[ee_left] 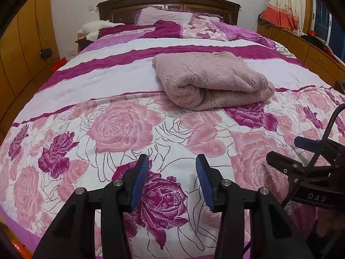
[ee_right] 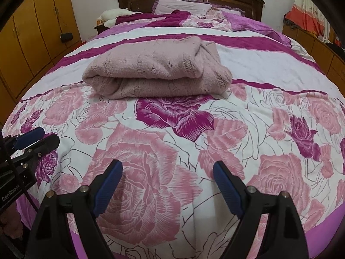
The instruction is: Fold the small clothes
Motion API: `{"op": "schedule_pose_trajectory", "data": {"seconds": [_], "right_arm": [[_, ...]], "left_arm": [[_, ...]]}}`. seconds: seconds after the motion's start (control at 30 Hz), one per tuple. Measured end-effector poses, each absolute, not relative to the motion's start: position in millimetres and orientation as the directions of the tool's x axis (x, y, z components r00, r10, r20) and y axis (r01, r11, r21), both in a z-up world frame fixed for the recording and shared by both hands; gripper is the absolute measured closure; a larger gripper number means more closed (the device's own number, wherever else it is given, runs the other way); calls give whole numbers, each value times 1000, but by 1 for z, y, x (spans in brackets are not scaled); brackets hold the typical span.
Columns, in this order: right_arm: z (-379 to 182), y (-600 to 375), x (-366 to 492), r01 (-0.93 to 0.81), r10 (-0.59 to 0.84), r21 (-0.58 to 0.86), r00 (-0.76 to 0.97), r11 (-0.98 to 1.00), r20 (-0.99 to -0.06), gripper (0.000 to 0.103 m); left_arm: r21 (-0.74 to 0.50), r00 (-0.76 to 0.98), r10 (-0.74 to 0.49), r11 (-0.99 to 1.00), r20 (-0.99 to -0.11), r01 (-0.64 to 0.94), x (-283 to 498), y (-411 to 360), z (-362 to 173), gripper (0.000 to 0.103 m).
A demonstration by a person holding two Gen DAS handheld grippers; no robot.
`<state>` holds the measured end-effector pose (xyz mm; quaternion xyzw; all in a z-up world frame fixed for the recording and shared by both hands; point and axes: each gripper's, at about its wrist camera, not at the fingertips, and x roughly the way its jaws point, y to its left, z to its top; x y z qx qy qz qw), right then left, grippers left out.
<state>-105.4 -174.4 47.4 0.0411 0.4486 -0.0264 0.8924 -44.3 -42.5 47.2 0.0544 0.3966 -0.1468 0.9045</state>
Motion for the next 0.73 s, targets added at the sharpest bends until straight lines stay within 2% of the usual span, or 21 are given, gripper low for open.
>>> {"op": "schedule_pose_trajectory", "data": {"seconds": [0.73], "right_arm": [[47,-171,-107,71,13,69,601,995,-799,14]], "left_arm": [[-14,653,-222,951,-724,308,-46,-43,48,81]]}}
